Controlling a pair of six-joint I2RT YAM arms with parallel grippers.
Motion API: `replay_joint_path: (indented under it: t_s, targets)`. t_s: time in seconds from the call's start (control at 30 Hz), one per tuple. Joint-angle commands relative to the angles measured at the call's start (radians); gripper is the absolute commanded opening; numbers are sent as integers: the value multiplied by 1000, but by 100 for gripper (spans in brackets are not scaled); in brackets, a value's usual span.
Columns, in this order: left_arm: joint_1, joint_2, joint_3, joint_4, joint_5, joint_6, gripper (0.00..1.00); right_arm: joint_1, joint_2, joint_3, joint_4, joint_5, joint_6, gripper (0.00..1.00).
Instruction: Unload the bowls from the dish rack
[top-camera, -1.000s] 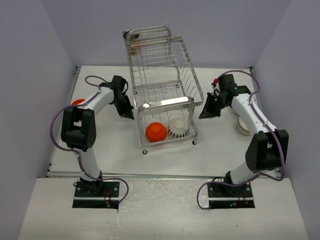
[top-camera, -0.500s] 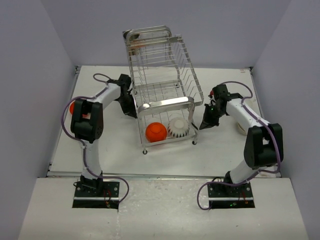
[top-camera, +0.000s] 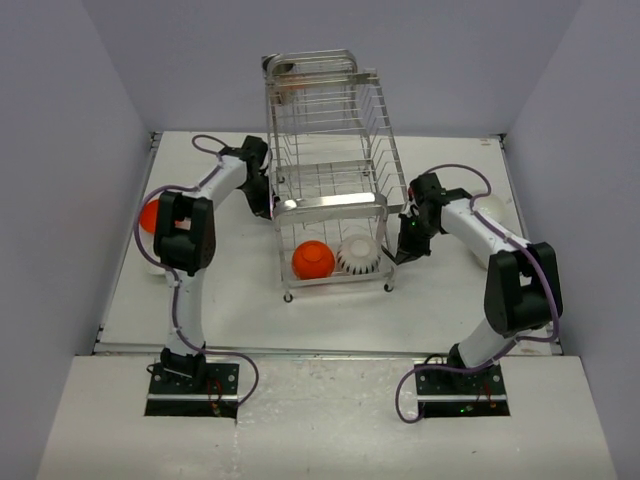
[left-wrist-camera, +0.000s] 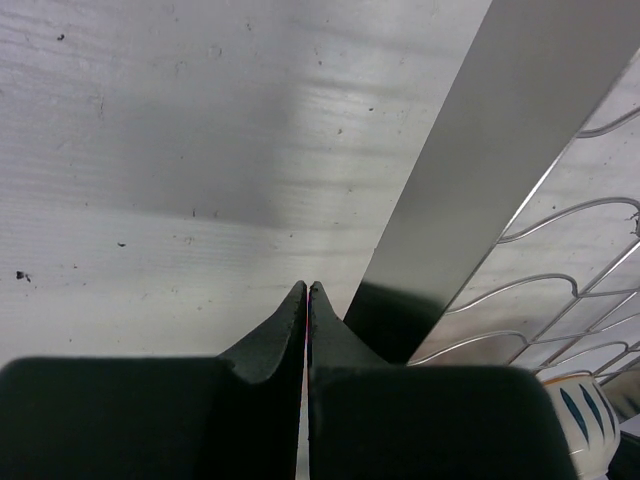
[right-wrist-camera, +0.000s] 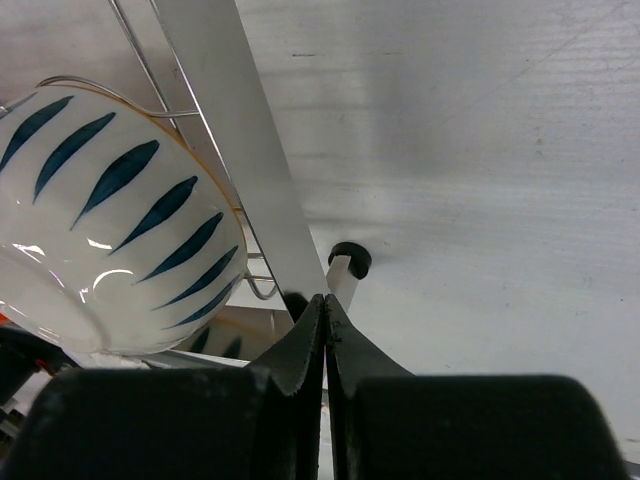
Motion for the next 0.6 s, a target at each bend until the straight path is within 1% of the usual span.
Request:
replay_joint_path:
  t_s: [0.0, 0.07, 0.17, 0.23, 0.33, 0.4, 0.57]
  targets:
    - [-32, 28, 70, 53, 82, -20, 0, 50, 1, 8, 25, -99, 48, 0]
    - [-32, 25, 65, 55, 80, -19, 0, 51, -7, 11, 20, -75, 49, 0]
    - [-32, 10, 53, 56, 65, -16, 0, 51, -22, 28, 6, -81, 52, 0]
    - [-30, -10, 42, 38, 30, -30, 0, 51, -42, 37, -12, -56, 61, 0]
    - [-29, -91, -33, 75, -35, -54, 0, 50, -74, 63, -43, 11, 64, 0]
    - [-23, -138, -65, 76, -75, -59, 0, 51, -79, 100, -76, 62, 56, 0]
    - [3, -187, -50, 18, -168, -36, 0, 51, -54, 227, -146, 152, 24, 0]
